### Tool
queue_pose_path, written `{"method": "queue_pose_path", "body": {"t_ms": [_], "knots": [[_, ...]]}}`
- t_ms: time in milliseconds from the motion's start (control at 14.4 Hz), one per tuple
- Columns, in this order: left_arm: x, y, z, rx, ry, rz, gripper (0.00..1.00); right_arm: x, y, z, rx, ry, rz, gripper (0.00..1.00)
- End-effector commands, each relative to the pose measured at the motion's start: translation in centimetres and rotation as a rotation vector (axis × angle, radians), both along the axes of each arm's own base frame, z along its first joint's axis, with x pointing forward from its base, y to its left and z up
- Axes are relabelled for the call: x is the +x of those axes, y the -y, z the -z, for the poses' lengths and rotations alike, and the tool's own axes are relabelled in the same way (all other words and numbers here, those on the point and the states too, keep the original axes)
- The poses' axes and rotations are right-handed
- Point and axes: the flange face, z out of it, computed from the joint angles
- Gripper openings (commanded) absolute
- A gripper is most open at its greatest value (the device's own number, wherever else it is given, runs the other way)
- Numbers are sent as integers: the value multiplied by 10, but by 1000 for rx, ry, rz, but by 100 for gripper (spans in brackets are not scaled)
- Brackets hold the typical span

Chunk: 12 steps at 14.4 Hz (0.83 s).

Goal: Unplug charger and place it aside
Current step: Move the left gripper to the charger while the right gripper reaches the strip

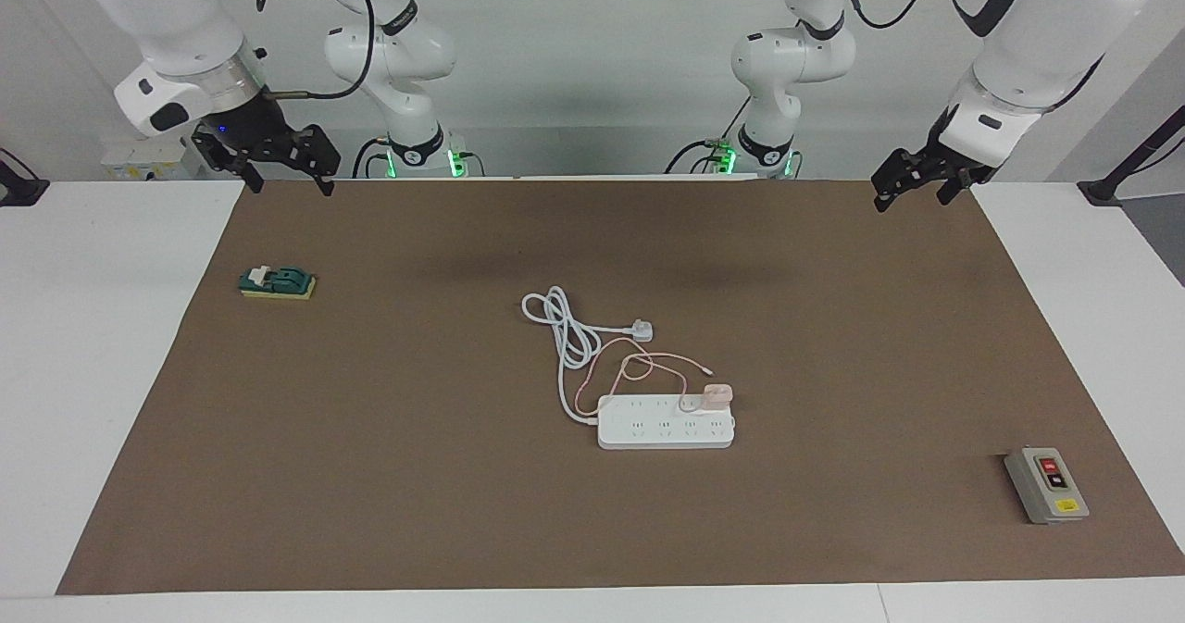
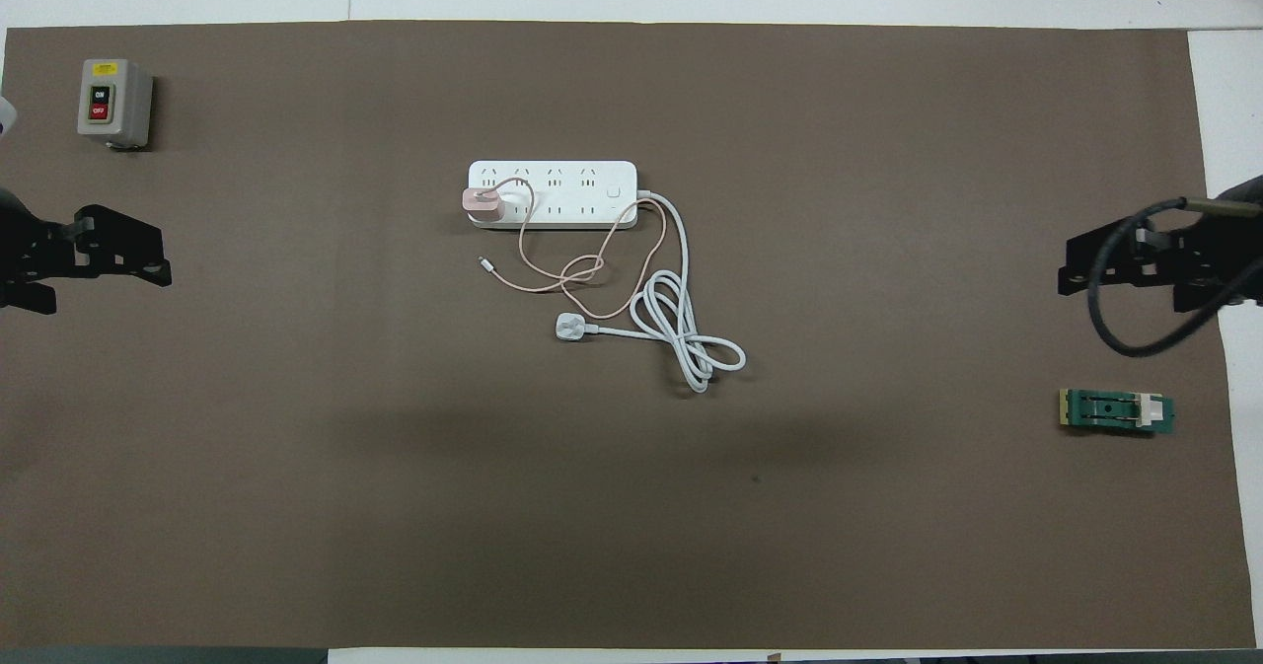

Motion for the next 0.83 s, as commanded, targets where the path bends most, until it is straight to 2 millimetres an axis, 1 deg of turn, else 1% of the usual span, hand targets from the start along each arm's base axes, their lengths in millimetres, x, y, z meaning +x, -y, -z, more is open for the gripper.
{"method": "queue_pose_path", "body": {"t_ms": [0, 69, 139, 277, 347, 416, 555, 624, 694, 763], "knots": [[8, 2, 17, 33, 14, -184, 100, 18, -24, 33, 76, -34, 171, 100], [14, 4, 20, 32, 25, -270, 100, 25, -35, 44, 104, -48, 216, 100], [28, 13, 34, 32, 35, -368, 100, 34, -48, 58, 109, -60, 259, 100], [51, 53, 64, 32, 54, -517, 100, 48, -76, 79, 145, -79, 379, 100], [59, 64, 74, 25, 73, -601, 100, 54, -89, 89, 165, -93, 439, 100], [66, 72, 85, 21, 80, -666, 100, 59, -102, 99, 181, -102, 480, 100], [81, 79, 108, 19, 77, -778, 100, 72, -115, 119, 240, -129, 578, 100], [89, 84, 119, 11, 87, -862, 100, 80, -128, 130, 273, -132, 625, 100], [94, 94, 124, -5, 104, -940, 100, 84, -141, 137, 291, -134, 670, 100], [98, 108, 139, -8, 99, -992, 100, 93, -151, 151, 312, -169, 744, 100]]}}
